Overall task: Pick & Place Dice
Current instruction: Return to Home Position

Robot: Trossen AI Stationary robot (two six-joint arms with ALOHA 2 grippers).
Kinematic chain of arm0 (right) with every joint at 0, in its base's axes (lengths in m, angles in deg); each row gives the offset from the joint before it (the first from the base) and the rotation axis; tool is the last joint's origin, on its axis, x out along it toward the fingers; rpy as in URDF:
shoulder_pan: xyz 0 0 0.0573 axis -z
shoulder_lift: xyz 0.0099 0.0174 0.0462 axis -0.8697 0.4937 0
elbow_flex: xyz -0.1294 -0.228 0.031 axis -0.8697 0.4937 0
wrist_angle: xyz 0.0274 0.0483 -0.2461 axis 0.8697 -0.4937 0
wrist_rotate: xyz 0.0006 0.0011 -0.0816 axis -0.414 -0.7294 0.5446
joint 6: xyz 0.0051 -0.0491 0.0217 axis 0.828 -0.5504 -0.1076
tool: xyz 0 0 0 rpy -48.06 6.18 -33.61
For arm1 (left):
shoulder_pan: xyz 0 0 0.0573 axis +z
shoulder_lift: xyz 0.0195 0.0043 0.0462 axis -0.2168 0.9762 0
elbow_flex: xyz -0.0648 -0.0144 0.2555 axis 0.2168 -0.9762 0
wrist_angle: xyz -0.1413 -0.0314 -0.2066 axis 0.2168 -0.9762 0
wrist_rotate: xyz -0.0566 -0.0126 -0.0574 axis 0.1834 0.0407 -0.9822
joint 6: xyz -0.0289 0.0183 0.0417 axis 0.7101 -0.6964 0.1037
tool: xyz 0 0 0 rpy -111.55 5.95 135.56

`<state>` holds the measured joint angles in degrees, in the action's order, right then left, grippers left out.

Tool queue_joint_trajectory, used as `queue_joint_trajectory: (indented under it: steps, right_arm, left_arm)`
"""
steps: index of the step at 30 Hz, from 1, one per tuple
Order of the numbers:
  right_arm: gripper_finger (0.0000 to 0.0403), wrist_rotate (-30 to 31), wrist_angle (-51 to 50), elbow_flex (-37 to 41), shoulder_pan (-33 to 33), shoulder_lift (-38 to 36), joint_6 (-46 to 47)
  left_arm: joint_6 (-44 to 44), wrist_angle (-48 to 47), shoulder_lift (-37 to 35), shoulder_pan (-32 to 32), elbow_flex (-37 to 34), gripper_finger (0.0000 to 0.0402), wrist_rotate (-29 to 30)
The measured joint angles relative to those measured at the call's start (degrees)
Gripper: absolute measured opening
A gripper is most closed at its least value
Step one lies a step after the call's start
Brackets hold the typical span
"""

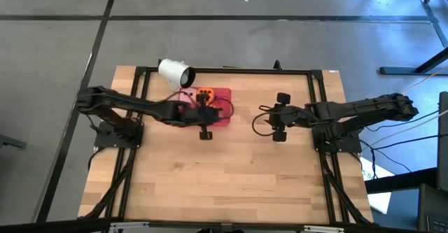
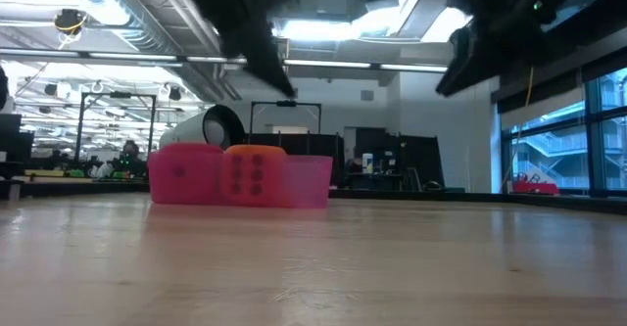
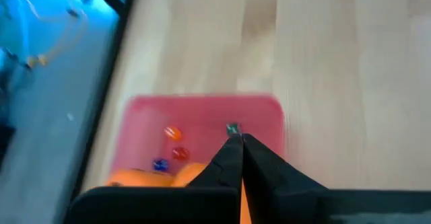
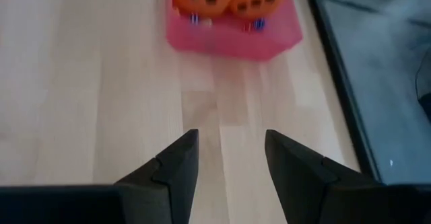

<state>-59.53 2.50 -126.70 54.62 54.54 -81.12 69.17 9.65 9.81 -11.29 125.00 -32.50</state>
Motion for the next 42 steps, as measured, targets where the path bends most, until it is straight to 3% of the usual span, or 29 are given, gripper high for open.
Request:
queue_joint_trajectory:
  steps: [4,8,14,20,26,30,34,39,42]
  right_arm:
    - [0.0171,-0.48,0.85,-1.82,-1.18,-2.08,-0.53]
    - [0.0171,-6.51,1.81,-1.84,-2.09,-5.98,-2.49]
    - [0.0171,-13.53,13.54,3.00,-2.17,-12.55,-9.20]
    - [0.0171,-13.51,19.81,9.74,-2.17,-18.76,-9.65]
    - [0.0171,-13.91,34.03,17.41,-2.17,-18.23,-8.02]
    - [0.0170,-7.66,38.63,17.84,-2.06,-17.05,-9.55]
    - [0.0132,-6.86,37.38,17.07,-2.05,-17.06,-12.09]
    - [0.0019,-5.81,34.30,16.88,-2.31,-18.78,-14.23]
    - [0.0019,-2.84,31.15,16.88,-2.69,-21.37,-12.13]
  left_arm:
    - [-0.92,-0.56,-7.92,-2.71,-0.40,0.0002,2.85]
    - [-0.90,-0.45,-17.00,-4.95,-3.56,0.0001,5.28]
    - [-1.24,8.34,-31.09,-7.30,-16.29,0.0002,6.89]
    - [-2.42,20.66,-44.74,-9.14,-31.32,0.0002,6.49]
    - [-6.10,30.27,-54.55,-9.84,-41.40,0.0001,6.45]
    - [-5.84,31.29,-58.87,-9.84,-44.53,0.0002,6.45]
    - [-5.63,31.23,-61.19,-9.84,-46.37,0.0003,6.43]
    - [-5.81,31.26,-62.93,-10.12,-46.43,0.0001,6.43]
    - [-5.95,30.83,-64.63,-10.93,-46.44,0.0004,6.44]
